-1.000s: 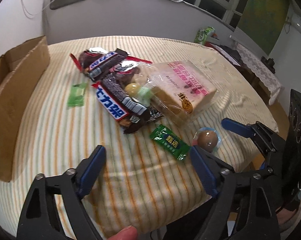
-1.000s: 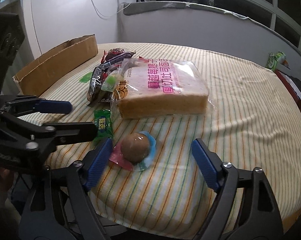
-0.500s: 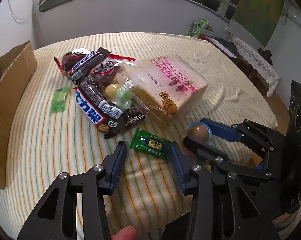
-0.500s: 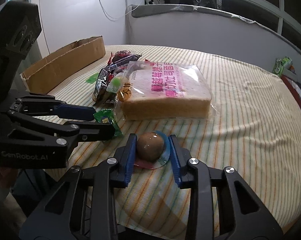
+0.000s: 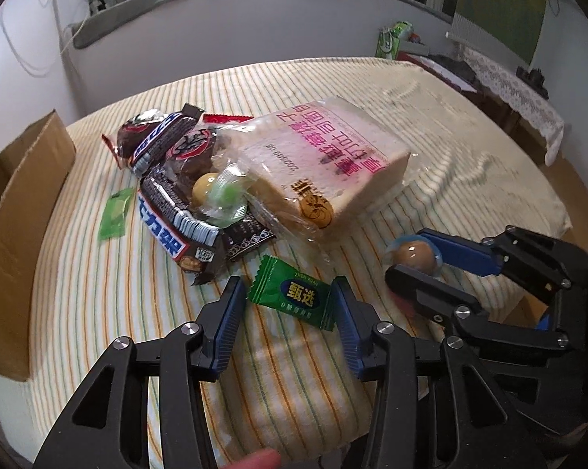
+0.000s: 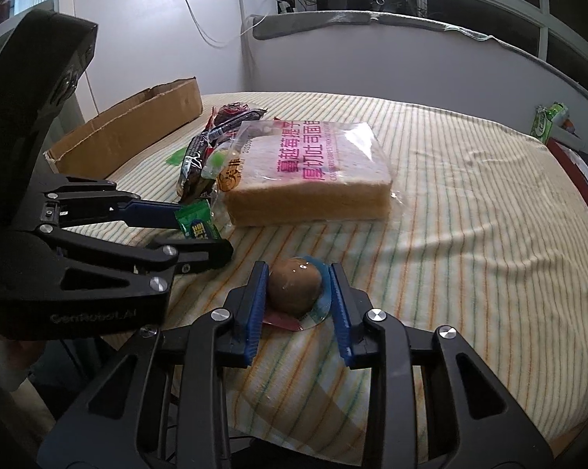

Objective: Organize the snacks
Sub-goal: 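Grasp the green candy packet with the left tool while the right tool grasps the wrapped egg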

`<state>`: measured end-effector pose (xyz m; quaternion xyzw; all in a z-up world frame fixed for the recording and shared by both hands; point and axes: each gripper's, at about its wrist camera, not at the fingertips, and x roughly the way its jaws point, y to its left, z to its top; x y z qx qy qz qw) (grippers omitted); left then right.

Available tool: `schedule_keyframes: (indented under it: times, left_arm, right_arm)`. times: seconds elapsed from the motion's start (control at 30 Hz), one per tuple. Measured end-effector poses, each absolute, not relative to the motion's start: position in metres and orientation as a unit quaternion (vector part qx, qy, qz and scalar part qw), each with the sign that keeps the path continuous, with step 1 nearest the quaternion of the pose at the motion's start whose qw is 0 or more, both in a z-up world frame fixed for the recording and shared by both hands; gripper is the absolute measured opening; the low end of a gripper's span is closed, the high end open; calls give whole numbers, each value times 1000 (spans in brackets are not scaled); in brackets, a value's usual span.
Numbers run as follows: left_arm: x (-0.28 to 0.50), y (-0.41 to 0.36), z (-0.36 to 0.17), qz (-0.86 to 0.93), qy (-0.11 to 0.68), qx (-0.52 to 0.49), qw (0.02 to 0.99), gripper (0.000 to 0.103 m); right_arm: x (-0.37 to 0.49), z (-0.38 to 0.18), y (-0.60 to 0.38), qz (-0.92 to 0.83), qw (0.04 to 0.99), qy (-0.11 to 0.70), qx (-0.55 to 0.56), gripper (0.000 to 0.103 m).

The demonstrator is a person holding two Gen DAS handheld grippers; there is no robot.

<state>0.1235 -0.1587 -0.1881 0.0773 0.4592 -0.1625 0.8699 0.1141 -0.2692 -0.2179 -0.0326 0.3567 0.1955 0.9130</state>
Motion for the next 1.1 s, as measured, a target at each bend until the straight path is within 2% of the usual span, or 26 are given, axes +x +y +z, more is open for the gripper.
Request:
schedule_keyframes:
  times: [0.03,0.23,0.77,0.9,1.07,1.1]
  left_arm:
    - [123,-160,-188,-164,459,80,870,31]
    - [126,-162,-187,-159,453,82,873,22]
    - [113,-140,-178,-170,444,56,878,17]
    - [109,-133,-170,-170,436,52,882,10]
    - [104,-126,-159,-167,421,50,890,9]
    - [104,-125,-157,-168,419,50,891,6]
  right_arm:
    - [113,-218,-271,194,913,357,-31,32]
    - [114,-218,-275,189,914,357,-30,32]
    - [110,-208,-265,181,917,353,-43,32]
    - [106,-202,-261,178,919,348,-48,32]
    - [99,-193,-257,171,924,338,-55,32]
    - [97,-191,-257,169,925,337,-56,32]
